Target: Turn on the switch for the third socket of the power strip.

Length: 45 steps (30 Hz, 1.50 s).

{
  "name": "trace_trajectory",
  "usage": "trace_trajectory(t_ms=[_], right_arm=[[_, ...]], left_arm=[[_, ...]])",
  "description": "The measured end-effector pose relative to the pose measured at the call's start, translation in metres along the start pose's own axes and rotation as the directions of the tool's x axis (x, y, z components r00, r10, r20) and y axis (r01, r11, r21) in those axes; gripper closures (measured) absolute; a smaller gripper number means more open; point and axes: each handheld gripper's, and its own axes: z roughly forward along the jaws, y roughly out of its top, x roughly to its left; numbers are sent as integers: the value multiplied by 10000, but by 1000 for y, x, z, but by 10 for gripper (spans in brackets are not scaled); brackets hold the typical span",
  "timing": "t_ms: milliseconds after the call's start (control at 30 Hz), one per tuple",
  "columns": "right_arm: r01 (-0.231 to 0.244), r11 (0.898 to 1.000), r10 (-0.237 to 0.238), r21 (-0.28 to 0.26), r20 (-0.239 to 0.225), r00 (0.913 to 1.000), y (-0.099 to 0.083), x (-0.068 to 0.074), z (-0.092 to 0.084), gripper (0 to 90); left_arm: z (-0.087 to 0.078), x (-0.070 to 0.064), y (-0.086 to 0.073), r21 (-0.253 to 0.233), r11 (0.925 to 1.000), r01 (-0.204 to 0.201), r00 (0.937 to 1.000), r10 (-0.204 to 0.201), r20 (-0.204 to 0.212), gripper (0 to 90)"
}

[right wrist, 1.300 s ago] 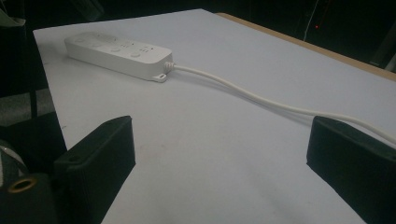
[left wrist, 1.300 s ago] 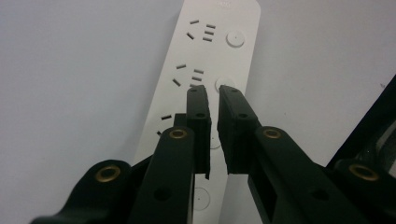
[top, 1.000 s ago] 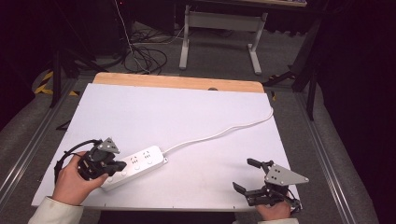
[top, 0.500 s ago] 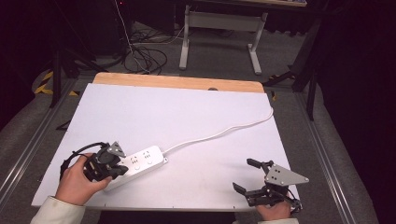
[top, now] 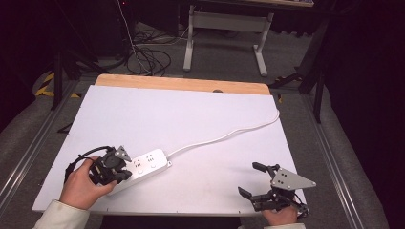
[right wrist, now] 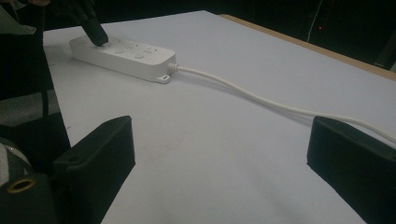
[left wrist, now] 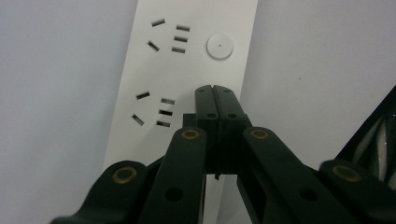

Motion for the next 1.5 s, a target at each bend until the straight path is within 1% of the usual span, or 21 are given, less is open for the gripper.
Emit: trace_trajectory(t_ms=[100, 133, 233, 333, 433, 467, 533, 600, 733, 800, 967, 1033, 1167, 1200, 1333, 1400, 1500], right_arm=[[-12, 10000, 12, -18, -15, 10000, 0, 0, 0, 78], [-19, 10000, 19, -23, -18, 10000, 0, 0, 0, 78], [-14, 10000, 14, -23, -22, 10000, 0, 0, 0, 78], [-12, 10000, 12, -13, -24, 10000, 0, 0, 0, 78], [-10, 10000, 10, -2, -28, 10000, 0, 0, 0, 78], [-10, 10000, 10, -2, -28, 10000, 0, 0, 0, 78], [-22, 10000, 22, 3, -42, 10000, 0, 0, 0, 79], [-1, 10000, 1, 23, -46, 10000, 0, 0, 0, 78], [-14, 10000, 14, 27, -62, 10000, 0, 0, 1, 78], [-7, 10000, 7, 12, -75, 10000, 0, 0, 1, 78], [-8, 10000, 8, 25, -88, 10000, 0, 0, 1, 78], [-4, 10000, 5, 35, -79, 10000, 0, 1, 1, 78], [-15, 10000, 16, 49, -67, 10000, 0, 1, 1, 78], [-11, 10000, 11, 45, -70, 10000, 0, 1, 1, 78], [-15, 10000, 16, 57, -65, 10000, 0, 1, 1, 78], [-16, 10000, 16, 66, -67, 10000, 0, 1, 1, 78], [-2, 10000, 3, 76, -48, 10000, 0, 1, 1, 78]], left_arm=[[0, 0, 0, -8, 10000, -19, 10000, 19, -31, 900], [0, -1, 0, -16, 10000, -16, 9999, 15, -100, 900], [0, -1, 0, -7, 10000, -15, 10000, 15, -52, 900], [1, -1, 0, 9, 10000, -28, 9994, 29, -332, 900], [1, -2, 0, 23, 10000, -65, 9989, 66, -465, 900], [1, -2, 0, 21, 10000, -63, 9989, 64, -471, 900], [2, -2, -1, -8, 10000, 69, 9992, -69, -404, 900], [2, -1, -1, -47, 10000, 67, 9994, -68, -344, 900], [3, -2, -1, -29, 10000, -70, 9990, 69, -453, 900], [3, -3, -1, 19, 10000, -44, 9986, 45, -522, 900], [3, -3, -2, -9, 10000, -65, 9987, 65, -503, 900], [4, -3, -3, -70, 10000, -3, 9987, -1, -501, 900], [4, -4, -3, -20, 10000, -70, 9981, 69, -616, 900], [4, -5, -3, -43, 10000, -10, 9977, 7, -678, 900], [5, -5, -4, -116, 9999, -90, 9978, 82, -657, 900], [5, -6, -4, -104, 9999, -34, 9982, 28, -604, 900], [5, -5, -4, -77, 9999, -121, 9978, 116, -647, 900]])
